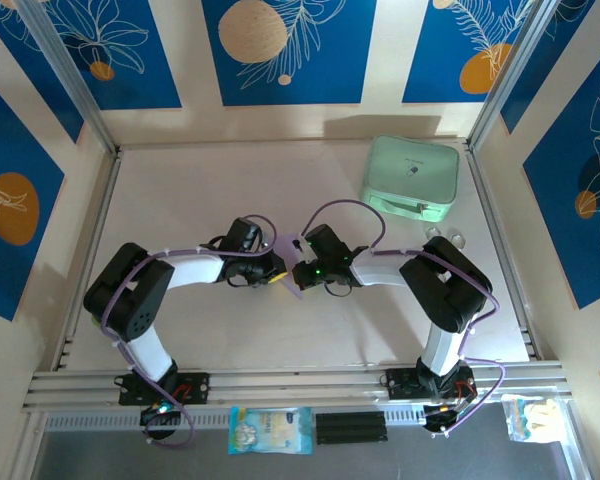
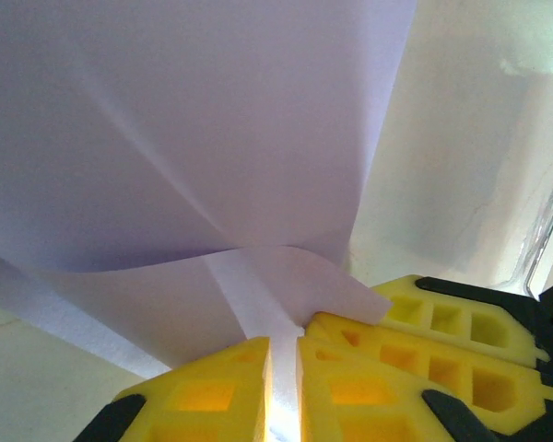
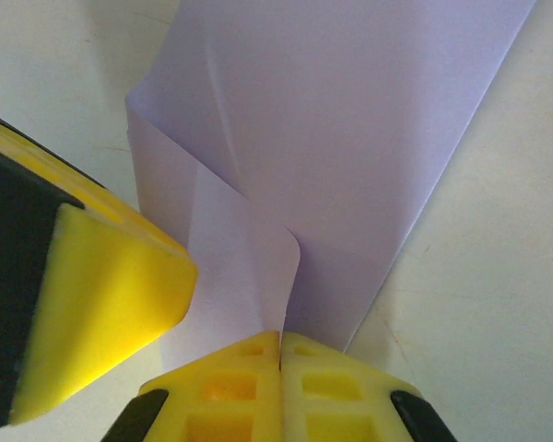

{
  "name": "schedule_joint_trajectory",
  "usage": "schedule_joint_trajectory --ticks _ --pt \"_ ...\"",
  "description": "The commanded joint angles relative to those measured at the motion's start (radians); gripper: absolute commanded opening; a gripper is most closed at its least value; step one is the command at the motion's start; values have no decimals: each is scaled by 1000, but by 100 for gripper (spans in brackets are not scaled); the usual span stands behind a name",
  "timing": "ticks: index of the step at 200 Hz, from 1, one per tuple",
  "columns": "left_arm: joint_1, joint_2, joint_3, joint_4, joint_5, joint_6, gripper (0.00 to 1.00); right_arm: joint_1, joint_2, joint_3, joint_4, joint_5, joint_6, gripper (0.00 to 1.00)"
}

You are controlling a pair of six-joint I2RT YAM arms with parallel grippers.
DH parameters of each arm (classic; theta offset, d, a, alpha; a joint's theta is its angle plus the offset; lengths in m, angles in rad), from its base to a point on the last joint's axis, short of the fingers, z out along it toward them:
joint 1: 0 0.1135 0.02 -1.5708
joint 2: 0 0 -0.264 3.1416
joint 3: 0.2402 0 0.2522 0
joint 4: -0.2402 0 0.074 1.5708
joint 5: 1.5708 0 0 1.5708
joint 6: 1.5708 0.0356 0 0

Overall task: Fold a paper plane with a square sheet of paper (pick it up from the middle)
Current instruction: Third fold the triangle at the center of the table.

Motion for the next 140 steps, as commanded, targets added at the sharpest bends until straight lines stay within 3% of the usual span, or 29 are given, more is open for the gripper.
schedule_joint_trajectory --ticks 1,140 --pt "-7 20 -15 -16 -13 13 16 -1 41 3 -76 5 2 0" --pt "-7 32 -16 -39 -36 12 15 -4 45 14 -90 2 11 2"
